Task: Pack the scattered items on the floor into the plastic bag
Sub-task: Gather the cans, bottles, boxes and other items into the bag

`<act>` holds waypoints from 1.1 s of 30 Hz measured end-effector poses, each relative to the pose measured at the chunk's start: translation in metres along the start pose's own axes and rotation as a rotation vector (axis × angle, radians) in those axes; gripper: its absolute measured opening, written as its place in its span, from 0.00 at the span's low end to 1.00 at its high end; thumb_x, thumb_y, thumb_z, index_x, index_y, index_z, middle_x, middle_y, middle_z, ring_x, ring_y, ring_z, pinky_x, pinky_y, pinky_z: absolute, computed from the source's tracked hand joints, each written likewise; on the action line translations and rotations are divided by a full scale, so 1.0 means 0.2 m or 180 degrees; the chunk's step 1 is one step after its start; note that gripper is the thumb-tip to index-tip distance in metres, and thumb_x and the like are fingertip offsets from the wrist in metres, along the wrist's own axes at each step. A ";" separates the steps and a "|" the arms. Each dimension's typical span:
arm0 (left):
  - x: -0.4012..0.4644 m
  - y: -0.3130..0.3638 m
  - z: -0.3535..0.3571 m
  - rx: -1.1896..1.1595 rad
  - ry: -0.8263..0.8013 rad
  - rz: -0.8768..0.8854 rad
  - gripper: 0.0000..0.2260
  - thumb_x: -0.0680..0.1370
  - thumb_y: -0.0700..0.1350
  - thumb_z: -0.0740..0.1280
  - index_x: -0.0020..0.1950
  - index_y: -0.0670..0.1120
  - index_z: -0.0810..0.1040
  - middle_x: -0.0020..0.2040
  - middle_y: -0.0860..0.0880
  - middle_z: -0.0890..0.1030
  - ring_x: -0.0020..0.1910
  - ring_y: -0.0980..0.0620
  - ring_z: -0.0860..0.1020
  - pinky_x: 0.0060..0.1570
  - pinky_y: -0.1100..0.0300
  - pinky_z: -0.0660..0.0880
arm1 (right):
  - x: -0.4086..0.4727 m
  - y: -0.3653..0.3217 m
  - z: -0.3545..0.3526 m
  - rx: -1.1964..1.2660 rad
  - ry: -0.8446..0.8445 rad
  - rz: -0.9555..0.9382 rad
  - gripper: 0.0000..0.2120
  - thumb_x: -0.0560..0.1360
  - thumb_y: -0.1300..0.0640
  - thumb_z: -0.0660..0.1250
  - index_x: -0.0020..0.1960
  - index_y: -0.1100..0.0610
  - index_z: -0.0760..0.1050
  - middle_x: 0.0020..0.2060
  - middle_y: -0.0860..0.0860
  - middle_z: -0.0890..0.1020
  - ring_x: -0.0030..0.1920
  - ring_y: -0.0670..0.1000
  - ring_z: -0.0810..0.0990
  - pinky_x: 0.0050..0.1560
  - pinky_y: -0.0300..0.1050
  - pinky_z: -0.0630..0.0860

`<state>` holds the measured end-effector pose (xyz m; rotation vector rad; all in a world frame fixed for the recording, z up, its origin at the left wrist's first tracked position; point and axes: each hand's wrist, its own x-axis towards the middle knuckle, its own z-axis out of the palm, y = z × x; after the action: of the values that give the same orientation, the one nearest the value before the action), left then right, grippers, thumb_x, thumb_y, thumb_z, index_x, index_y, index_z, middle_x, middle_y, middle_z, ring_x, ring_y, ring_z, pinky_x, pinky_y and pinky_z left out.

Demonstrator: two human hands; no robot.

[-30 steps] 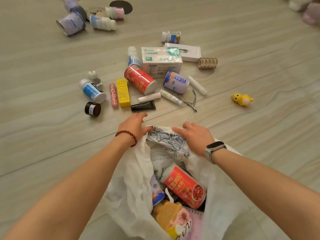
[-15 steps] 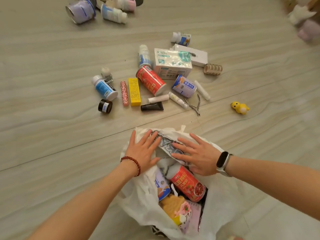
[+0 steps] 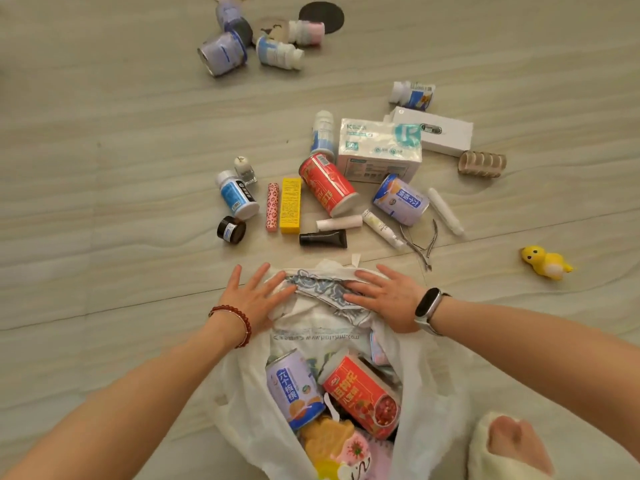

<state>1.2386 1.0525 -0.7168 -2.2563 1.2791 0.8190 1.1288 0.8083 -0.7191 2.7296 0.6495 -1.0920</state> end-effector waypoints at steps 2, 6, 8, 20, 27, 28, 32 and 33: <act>0.00 0.01 -0.07 0.0006 -0.0051 0.0064 0.30 0.77 0.58 0.56 0.75 0.55 0.46 0.77 0.51 0.45 0.76 0.47 0.40 0.72 0.39 0.44 | 0.01 0.07 -0.04 0.0202 0.0354 -0.0320 0.27 0.75 0.43 0.49 0.73 0.47 0.54 0.74 0.51 0.59 0.75 0.53 0.52 0.72 0.64 0.37; -0.02 0.09 -0.25 -0.0599 0.0416 0.0080 0.25 0.74 0.62 0.52 0.65 0.50 0.69 0.69 0.47 0.67 0.73 0.47 0.59 0.72 0.46 0.51 | -0.04 0.09 -0.10 0.1382 0.1473 -0.0437 0.28 0.72 0.42 0.43 0.59 0.50 0.75 0.51 0.51 0.83 0.57 0.50 0.78 0.73 0.62 0.46; 0.01 0.13 -0.31 -0.1225 0.1088 -0.0214 0.25 0.73 0.61 0.51 0.58 0.46 0.74 0.60 0.45 0.74 0.62 0.44 0.72 0.65 0.51 0.63 | -0.01 0.06 -0.09 0.2050 0.2345 -0.0207 0.22 0.73 0.47 0.48 0.46 0.55 0.78 0.40 0.51 0.82 0.44 0.51 0.79 0.65 0.58 0.65; 0.45 0.28 -0.38 -0.1509 0.0692 -0.1390 0.23 0.80 0.51 0.52 0.73 0.44 0.54 0.75 0.47 0.59 0.76 0.47 0.48 0.71 0.47 0.56 | 0.13 0.36 0.10 0.0987 0.1970 0.1223 0.21 0.70 0.64 0.59 0.62 0.60 0.68 0.62 0.59 0.71 0.57 0.61 0.72 0.51 0.54 0.70; 0.50 0.28 -0.38 -0.1073 0.0778 -0.1527 0.27 0.76 0.48 0.62 0.72 0.47 0.55 0.65 0.45 0.72 0.65 0.45 0.68 0.63 0.52 0.62 | 0.12 0.36 0.11 0.1101 0.1766 0.1612 0.24 0.71 0.67 0.47 0.66 0.63 0.66 0.44 0.59 0.77 0.44 0.60 0.77 0.40 0.51 0.74; 0.49 0.28 -0.39 -0.1161 0.0819 -0.1457 0.25 0.77 0.48 0.62 0.71 0.47 0.57 0.64 0.45 0.73 0.64 0.45 0.70 0.62 0.52 0.62 | 0.12 0.35 0.11 0.1295 0.1703 0.1553 0.23 0.74 0.67 0.47 0.70 0.62 0.60 0.51 0.60 0.74 0.51 0.61 0.74 0.46 0.53 0.72; 0.37 0.22 -0.43 -0.1491 0.1298 -0.1187 0.17 0.77 0.47 0.61 0.65 0.47 0.68 0.60 0.44 0.74 0.59 0.44 0.72 0.59 0.52 0.65 | 0.11 0.37 0.01 0.2549 0.1978 0.1638 0.18 0.76 0.61 0.55 0.65 0.61 0.65 0.58 0.62 0.73 0.58 0.61 0.71 0.54 0.52 0.70; 0.31 0.20 -0.44 -0.1668 0.1500 -0.1208 0.17 0.77 0.47 0.61 0.65 0.46 0.70 0.59 0.43 0.75 0.58 0.43 0.72 0.58 0.52 0.67 | 0.10 0.37 -0.04 0.2837 0.2175 0.1642 0.17 0.76 0.61 0.56 0.64 0.62 0.68 0.58 0.62 0.74 0.58 0.61 0.72 0.56 0.51 0.69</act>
<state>1.2541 0.9408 -0.6964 -3.1250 0.8084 0.5368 1.1797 0.7518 -0.7298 3.6876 -0.6860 -0.3135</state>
